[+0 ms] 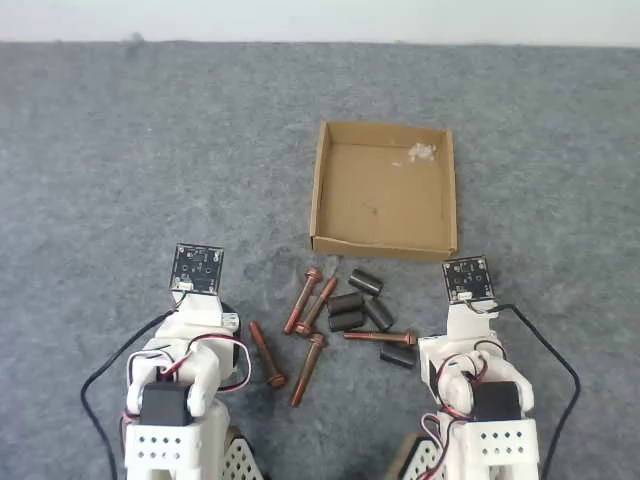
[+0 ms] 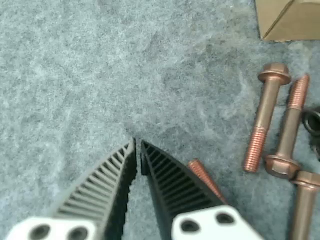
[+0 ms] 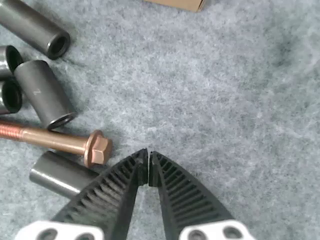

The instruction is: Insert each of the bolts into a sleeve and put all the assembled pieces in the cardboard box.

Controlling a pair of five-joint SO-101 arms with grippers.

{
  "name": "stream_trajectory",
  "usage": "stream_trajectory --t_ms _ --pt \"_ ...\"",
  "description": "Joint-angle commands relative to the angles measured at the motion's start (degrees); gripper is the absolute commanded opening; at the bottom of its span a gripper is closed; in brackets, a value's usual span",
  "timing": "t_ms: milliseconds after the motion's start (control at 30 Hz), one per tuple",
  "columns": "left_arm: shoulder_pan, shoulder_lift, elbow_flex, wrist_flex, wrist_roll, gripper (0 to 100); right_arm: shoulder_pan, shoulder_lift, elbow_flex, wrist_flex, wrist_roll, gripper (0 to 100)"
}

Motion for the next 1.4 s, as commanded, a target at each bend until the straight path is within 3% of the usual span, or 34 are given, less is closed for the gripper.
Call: stream_trajectory --t_ms 0,467,667,900,1067,1267,1367 --pt "0.0 -0.97 -0.48 0.26 0.09 1 0.31 -0.4 -0.18 0.31 -0.26 0.6" --pt "-0.35 -1.05 -0.66 0.35 0.09 1 -2.95 -0.4 -0.09 0.22 -0.26 0.6" --pt "-0.35 -1.05 -6.29 2.29 0.0 1 -2.95 -0.4 -0.26 0.31 -0.18 0.6" --pt "0.0 -1.05 -10.51 1.76 -0.18 1 10.59 -0.4 -4.04 2.24 -0.09 0.6" --pt "0.09 -1.05 -6.9 -4.04 -0.18 1 22.99 -0.4 -4.4 2.33 -0.18 0.6" --pt "-0.44 -0.88 -5.14 -4.92 -4.22 1 22.73 -0.4 -4.48 -1.98 -0.18 0.9" --pt "-1.49 -0.88 -5.67 -3.69 -5.01 1 20.44 -0.4 -4.22 -3.82 -0.18 7.6"
